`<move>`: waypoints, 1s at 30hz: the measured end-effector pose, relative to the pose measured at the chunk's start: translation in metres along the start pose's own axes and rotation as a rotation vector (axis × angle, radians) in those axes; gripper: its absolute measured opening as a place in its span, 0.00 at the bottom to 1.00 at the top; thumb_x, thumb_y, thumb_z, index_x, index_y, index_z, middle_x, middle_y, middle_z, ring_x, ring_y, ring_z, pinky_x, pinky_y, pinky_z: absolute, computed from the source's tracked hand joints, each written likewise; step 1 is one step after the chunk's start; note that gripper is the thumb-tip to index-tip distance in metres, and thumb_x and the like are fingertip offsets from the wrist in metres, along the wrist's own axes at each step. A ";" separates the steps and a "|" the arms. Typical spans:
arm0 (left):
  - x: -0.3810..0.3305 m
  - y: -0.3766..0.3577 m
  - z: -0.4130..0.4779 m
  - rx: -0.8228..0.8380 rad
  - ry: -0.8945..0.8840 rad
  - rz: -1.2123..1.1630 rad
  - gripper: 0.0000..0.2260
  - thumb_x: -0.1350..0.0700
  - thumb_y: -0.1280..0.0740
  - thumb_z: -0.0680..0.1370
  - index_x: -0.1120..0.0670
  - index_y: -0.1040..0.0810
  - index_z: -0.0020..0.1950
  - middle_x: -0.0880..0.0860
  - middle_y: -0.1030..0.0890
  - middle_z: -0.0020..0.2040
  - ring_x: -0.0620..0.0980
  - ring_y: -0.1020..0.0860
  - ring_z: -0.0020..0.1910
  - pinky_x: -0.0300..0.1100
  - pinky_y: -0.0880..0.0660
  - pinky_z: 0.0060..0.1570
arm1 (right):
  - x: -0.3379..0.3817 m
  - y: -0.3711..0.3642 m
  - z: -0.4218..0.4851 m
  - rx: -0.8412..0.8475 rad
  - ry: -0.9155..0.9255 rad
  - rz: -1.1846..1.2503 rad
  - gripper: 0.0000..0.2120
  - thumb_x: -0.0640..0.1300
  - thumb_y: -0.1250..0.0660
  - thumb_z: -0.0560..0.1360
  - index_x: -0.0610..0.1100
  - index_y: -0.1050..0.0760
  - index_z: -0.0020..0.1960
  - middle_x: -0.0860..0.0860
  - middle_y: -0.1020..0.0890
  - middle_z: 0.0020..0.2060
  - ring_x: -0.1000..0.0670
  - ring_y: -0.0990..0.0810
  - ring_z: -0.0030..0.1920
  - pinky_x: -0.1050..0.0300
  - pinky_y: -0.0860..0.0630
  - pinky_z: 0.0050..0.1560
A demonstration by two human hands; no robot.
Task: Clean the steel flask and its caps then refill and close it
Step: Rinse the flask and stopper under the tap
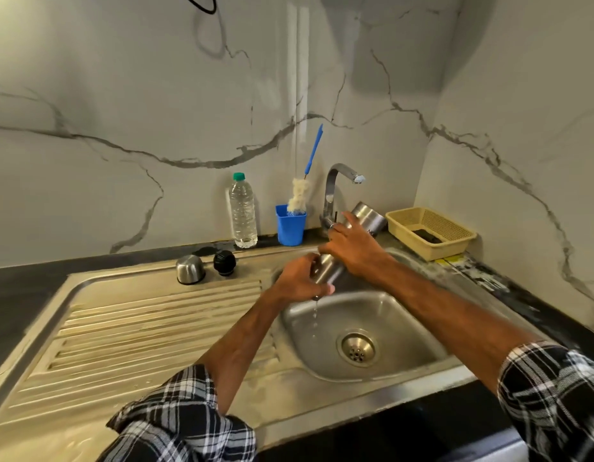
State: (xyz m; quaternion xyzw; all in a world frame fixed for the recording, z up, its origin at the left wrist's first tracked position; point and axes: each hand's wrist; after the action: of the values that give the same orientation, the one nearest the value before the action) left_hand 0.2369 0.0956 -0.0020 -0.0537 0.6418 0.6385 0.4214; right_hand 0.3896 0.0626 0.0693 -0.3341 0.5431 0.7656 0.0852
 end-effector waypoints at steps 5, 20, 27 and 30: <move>-0.010 -0.003 -0.004 -0.082 0.056 -0.150 0.30 0.46 0.19 0.68 0.52 0.26 0.64 0.48 0.20 0.53 0.44 0.21 0.48 0.39 0.21 0.46 | -0.004 0.024 -0.004 -0.073 0.052 -0.089 0.26 0.44 0.26 0.73 0.54 0.27 0.70 0.43 0.27 0.71 0.41 0.36 0.76 0.32 0.64 0.74; -0.009 -0.002 -0.027 -0.158 0.130 -0.332 0.22 0.48 0.20 0.69 0.53 0.21 0.59 0.45 0.17 0.46 0.41 0.17 0.43 0.31 0.22 0.38 | 0.038 -0.006 -0.020 -0.100 -0.631 1.672 0.38 0.59 0.24 0.70 0.48 0.36 0.73 0.49 0.23 0.65 0.54 0.21 0.54 0.63 0.23 0.45; -0.007 0.016 -0.031 -0.204 0.095 -0.293 0.20 0.51 0.20 0.72 0.50 0.23 0.59 0.43 0.19 0.49 0.36 0.20 0.44 0.32 0.25 0.41 | 0.031 0.013 0.009 -0.240 -0.631 1.625 0.37 0.48 0.18 0.66 0.45 0.31 0.69 0.47 0.20 0.61 0.51 0.20 0.54 0.57 0.22 0.53; -0.001 0.036 -0.028 -0.213 0.120 -0.210 0.32 0.45 0.21 0.71 0.54 0.27 0.71 0.48 0.21 0.63 0.48 0.21 0.59 0.41 0.25 0.55 | 0.009 0.039 0.022 -0.367 -0.615 1.527 0.37 0.47 0.18 0.65 0.44 0.31 0.69 0.49 0.20 0.59 0.52 0.20 0.53 0.63 0.24 0.51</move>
State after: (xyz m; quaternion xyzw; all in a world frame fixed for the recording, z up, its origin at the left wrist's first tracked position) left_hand 0.2026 0.0772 0.0219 -0.2030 0.5852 0.6511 0.4386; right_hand 0.3544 0.0648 0.0979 0.3399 0.4393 0.7460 -0.3674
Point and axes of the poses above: each hand's wrist, its own z-axis towards the middle knuckle, its own y-axis out of the back of the hand, x = y × z
